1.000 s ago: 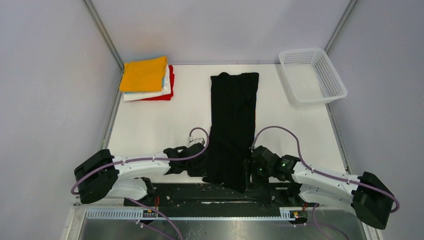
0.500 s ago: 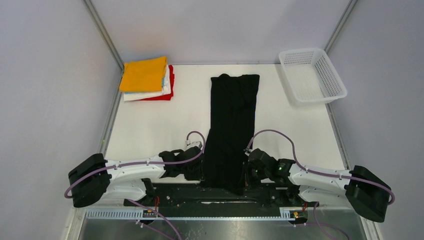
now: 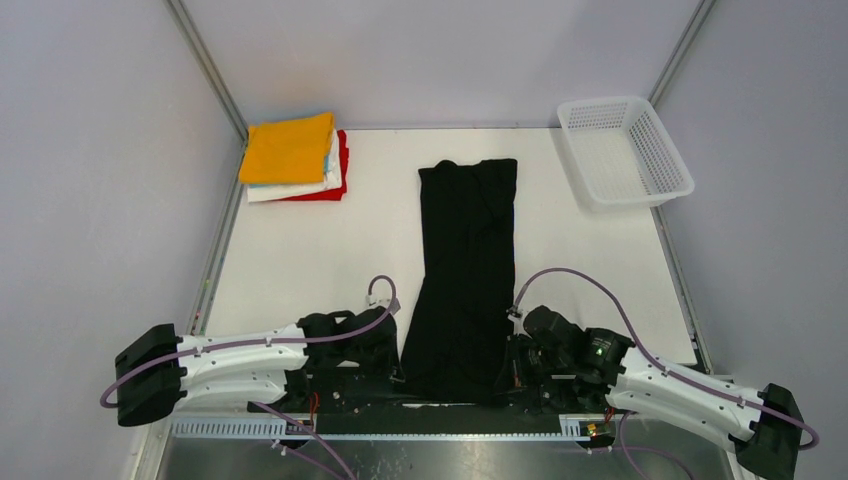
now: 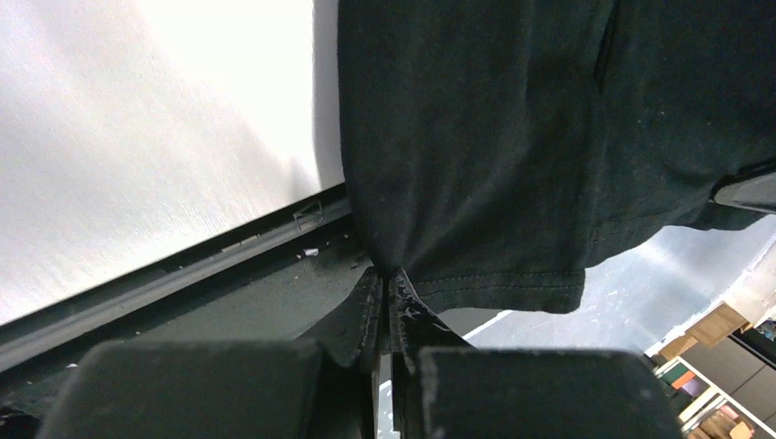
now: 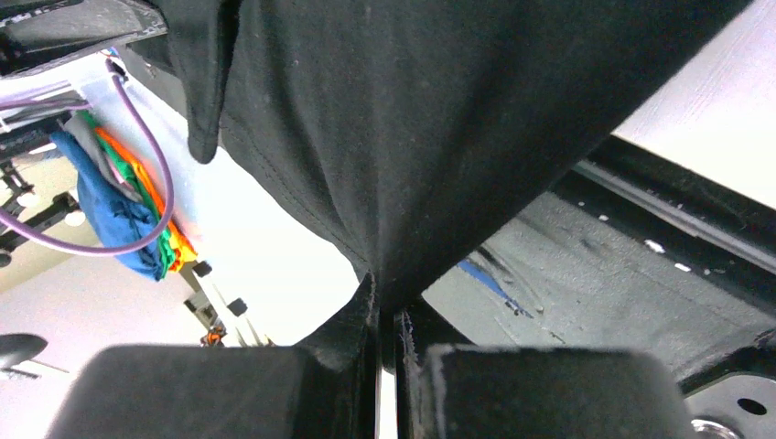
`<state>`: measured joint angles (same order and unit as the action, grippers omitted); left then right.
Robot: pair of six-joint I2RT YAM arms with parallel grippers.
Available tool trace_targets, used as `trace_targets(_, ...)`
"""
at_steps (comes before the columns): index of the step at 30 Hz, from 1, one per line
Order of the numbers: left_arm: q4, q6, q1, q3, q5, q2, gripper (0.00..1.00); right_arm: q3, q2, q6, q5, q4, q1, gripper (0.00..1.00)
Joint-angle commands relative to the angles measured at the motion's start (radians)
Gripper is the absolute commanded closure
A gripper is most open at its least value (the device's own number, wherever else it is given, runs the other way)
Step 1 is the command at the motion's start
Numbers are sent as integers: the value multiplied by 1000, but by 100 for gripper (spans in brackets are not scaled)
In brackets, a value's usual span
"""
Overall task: Fold and stack the t-shirts
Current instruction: Grab the bottom of the folded rectangular tshirt with both arms
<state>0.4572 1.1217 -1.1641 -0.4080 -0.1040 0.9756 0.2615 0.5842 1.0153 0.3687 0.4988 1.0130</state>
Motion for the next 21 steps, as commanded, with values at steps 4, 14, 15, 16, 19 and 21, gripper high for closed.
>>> trace_targets(4,16,71,-35,-1,-46,-18,100,6,-13,-16,64,156,10,100)
trace_targets(14,11,-89,-16,-200,37,34,100,101,45,-9,-102,47,5,100)
trace_targets(15,25,-111,1,-231,60,50,100,108,50,-8,-115,47,-3,100)
trace_targets(16,38,-125,19,-257,86,63,100,118,57,-14,-122,47,-16,100)
trace_targets(19,32,-151,104,-313,147,110,100,159,66,-52,-136,42,-75,100)
trace_targets(21,-2,-173,157,-348,143,144,100,196,74,-92,-142,39,-142,100)
